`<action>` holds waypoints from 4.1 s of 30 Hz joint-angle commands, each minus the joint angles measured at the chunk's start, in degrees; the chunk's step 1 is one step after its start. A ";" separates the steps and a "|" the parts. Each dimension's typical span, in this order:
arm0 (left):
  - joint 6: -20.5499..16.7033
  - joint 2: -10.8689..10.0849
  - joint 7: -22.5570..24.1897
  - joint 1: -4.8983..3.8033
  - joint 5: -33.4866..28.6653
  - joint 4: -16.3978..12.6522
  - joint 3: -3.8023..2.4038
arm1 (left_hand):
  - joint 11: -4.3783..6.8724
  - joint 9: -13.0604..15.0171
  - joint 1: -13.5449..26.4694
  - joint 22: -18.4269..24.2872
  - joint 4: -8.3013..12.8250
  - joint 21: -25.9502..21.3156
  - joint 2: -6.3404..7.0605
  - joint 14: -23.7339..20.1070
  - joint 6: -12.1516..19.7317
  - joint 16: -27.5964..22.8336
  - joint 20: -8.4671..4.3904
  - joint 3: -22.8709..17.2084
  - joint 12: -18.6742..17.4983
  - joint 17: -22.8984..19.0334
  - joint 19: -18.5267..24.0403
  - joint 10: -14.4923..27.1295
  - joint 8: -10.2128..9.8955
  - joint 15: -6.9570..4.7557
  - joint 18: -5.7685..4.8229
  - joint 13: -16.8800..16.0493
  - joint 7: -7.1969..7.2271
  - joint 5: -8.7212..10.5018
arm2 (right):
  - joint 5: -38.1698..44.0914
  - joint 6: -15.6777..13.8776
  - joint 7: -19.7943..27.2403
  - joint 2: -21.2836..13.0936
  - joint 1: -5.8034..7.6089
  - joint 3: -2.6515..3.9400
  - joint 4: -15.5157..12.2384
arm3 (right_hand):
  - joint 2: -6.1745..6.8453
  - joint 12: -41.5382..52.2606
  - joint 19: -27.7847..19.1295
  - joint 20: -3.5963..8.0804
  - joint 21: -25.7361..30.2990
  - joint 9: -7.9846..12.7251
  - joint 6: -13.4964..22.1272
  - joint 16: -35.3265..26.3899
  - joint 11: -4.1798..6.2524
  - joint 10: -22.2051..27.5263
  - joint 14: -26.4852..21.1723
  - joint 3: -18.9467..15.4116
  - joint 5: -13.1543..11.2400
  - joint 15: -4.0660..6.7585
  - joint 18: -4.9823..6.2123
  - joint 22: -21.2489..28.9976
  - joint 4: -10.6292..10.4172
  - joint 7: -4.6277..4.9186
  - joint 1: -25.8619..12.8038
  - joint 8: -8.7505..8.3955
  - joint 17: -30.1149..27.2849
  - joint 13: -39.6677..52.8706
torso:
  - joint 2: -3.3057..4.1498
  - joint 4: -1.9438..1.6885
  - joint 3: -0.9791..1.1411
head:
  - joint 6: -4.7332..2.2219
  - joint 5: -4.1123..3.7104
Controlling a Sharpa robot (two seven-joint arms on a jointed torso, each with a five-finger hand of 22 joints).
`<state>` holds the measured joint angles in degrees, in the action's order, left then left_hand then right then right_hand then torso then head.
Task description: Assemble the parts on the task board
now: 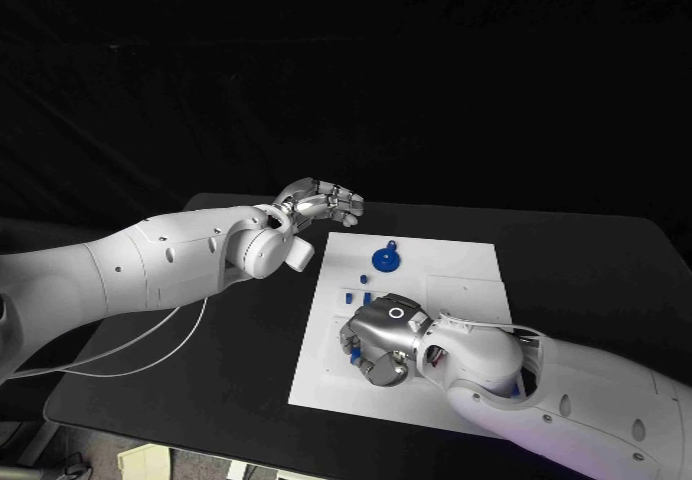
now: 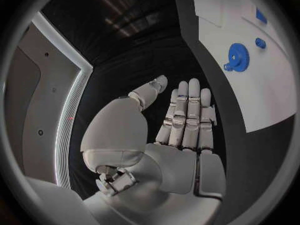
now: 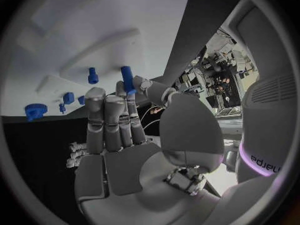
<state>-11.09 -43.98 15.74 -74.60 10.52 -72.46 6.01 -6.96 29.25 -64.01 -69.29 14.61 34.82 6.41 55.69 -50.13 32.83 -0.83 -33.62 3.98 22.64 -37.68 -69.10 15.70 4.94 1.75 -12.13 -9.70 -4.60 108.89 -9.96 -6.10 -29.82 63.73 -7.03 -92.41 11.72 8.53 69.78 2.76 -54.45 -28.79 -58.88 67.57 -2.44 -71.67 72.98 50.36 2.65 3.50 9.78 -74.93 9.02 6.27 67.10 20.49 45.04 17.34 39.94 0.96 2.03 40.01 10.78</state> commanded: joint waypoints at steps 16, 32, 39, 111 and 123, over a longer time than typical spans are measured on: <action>0.77 -0.01 0.30 -0.04 -0.33 -0.08 -0.04 | 0.16 -0.07 0.50 -0.11 -0.28 -0.36 0.06 0.36 0.39 -0.32 0.20 -0.03 0.05 0.17 -0.01 0.39 0.30 0.16 -0.17 0.09 0.13 -0.21 | -2.52 0.44 1.07 0.36 -0.21 -0.75 0.74 | 1.68 -3.13 -0.45 -0.23 -0.25 1.19 4.38 0.22 -1.98 2.47 -0.41 -11.60 3.99 -1.44 5.22 -0.96 2.76 1.99 -6.89 -2.79 -0.07 -1.28 | -0.01 0.04 0.03 | 0.07 -0.05; 0.91 -0.09 0.19 -0.04 -0.33 -0.05 -0.04 | 0.16 -0.08 0.50 -0.15 -0.28 -0.40 0.09 0.38 0.41 -0.39 0.20 -0.02 0.05 0.27 -0.02 0.40 0.30 0.16 -0.17 0.09 0.12 -0.20 | -3.17 -4.78 1.05 -0.34 -0.21 -0.75 0.49 | 3.09 -4.69 -0.55 -0.22 0.38 2.15 6.91 0.27 -3.04 5.33 -0.71 -12.91 4.52 -2.45 5.22 -0.70 2.33 3.12 -5.59 -4.20 -0.17 -2.42 | 0.00 0.02 0.03 | -0.03 -0.23; 0.93 -0.09 0.20 -0.04 -0.33 0.01 -0.04 | 0.15 -0.09 0.50 -0.16 -0.29 -0.41 0.10 0.37 0.42 -0.42 0.21 -0.01 0.04 0.30 -0.02 0.41 0.30 0.16 -0.17 0.09 0.11 -0.20 | -5.26 -9.88 2.70 -1.57 -0.21 -0.73 -0.43 | 4.65 -4.95 -0.69 -0.43 0.75 2.70 8.74 0.36 -4.20 8.81 -1.09 -14.72 4.67 -3.59 5.22 -0.68 1.52 2.54 -6.39 -4.93 -0.26 -3.87 | -0.01 0.03 0.02 | -0.20 -0.35; 1.23 0.01 0.13 1.87 -0.74 1.88 0.79 | 0.16 -0.12 0.67 -0.32 -0.46 -0.57 0.05 0.45 0.37 -0.73 0.22 0.06 0.08 0.73 -0.06 0.38 0.39 0.17 -0.19 0.08 0.11 -0.18 | -52.94 21.25 -26.29 -29.01 8.25 0.34 -6.67 | -5.74 53.27 0.51 2.49 -5.56 -7.89 2.45 6.77 4.20 5.35 0.38 -20.53 5.39 4.40 5.22 -1.19 -8.48 -1.61 -22.46 -0.82 9.17 47.26 | -1.96 1.17 0.18 | -0.63 -8.56; 1.39 0.00 0.10 1.87 -0.74 1.66 0.79 | 0.17 -0.12 0.68 -0.35 -0.48 -0.60 0.05 0.47 0.36 -0.79 0.22 0.07 0.09 0.81 -0.06 0.37 0.40 0.17 -0.18 0.07 0.11 -0.19 | -50.22 19.57 -26.42 -27.30 8.25 -0.49 -6.74 | -4.35 53.30 0.32 2.73 -5.86 -7.61 3.60 6.45 3.82 5.58 0.48 -19.46 4.03 4.08 5.22 -1.11 -8.82 -1.18 -23.09 -2.47 9.69 47.72 | -2.01 1.11 0.05 | -0.27 -8.64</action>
<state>-10.55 -44.01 15.48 -72.70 10.19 -70.63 6.84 -6.96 29.18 -64.01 -69.59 14.49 34.60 6.41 55.89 -50.13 32.39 -0.82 -33.50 3.98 23.35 -37.68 -69.10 15.71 5.13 1.74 -12.13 -9.70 -4.60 56.98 9.83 -32.14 -57.32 71.96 -7.48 -99.17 7.08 61.90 70.30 5.33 -60.12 -36.46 -55.41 74.23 1.73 -65.86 73.29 30.61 6.86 7.88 11.15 -74.92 0.15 4.82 44.18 18.21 54.70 64.99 37.95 2.09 2.14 39.68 2.11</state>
